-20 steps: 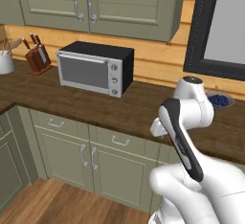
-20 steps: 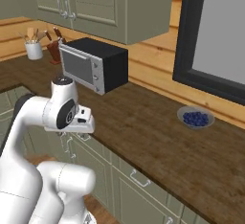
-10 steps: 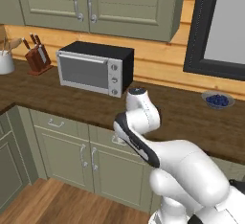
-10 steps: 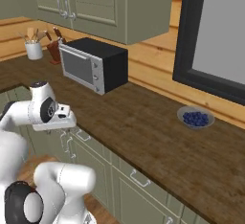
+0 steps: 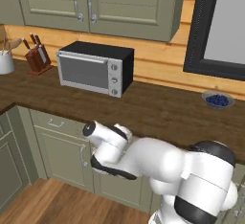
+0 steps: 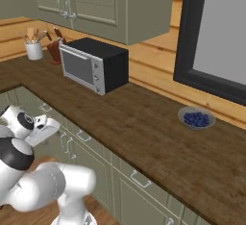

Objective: Take a straw from the drawer in front and place it inside the glass cup on the dining counter.

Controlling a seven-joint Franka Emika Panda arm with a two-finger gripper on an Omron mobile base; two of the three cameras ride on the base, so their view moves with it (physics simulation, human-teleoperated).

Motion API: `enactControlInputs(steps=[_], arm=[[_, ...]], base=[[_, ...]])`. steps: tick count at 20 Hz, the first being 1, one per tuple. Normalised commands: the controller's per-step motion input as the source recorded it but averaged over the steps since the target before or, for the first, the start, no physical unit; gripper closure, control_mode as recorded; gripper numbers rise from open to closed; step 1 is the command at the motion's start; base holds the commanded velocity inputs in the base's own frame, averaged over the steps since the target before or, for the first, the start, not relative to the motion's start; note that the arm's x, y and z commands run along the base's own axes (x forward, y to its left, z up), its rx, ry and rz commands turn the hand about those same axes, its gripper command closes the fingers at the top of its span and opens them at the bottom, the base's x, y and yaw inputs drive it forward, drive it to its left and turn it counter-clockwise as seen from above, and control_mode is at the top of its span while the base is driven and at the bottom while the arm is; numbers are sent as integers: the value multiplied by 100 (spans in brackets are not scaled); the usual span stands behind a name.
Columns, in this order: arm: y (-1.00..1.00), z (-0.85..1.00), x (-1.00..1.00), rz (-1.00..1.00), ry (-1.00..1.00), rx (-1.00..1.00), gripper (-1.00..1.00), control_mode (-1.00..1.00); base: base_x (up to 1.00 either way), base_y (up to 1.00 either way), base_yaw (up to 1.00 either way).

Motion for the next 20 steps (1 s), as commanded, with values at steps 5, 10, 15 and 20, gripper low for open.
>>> enactControlInputs(steps=[5,10,15,20], arm=[[38,-12,12,3,-15,-50,-100,-100],[13,-12,20,1,-4,-43,-100,-100],[-1,-39,8,0,-11,-20,-100,-100],[-19,-19,18,0,-4,-4,-100,-100]], base=[[0,0,0],[0,0,0],[0,0,0],[0,0,0]])
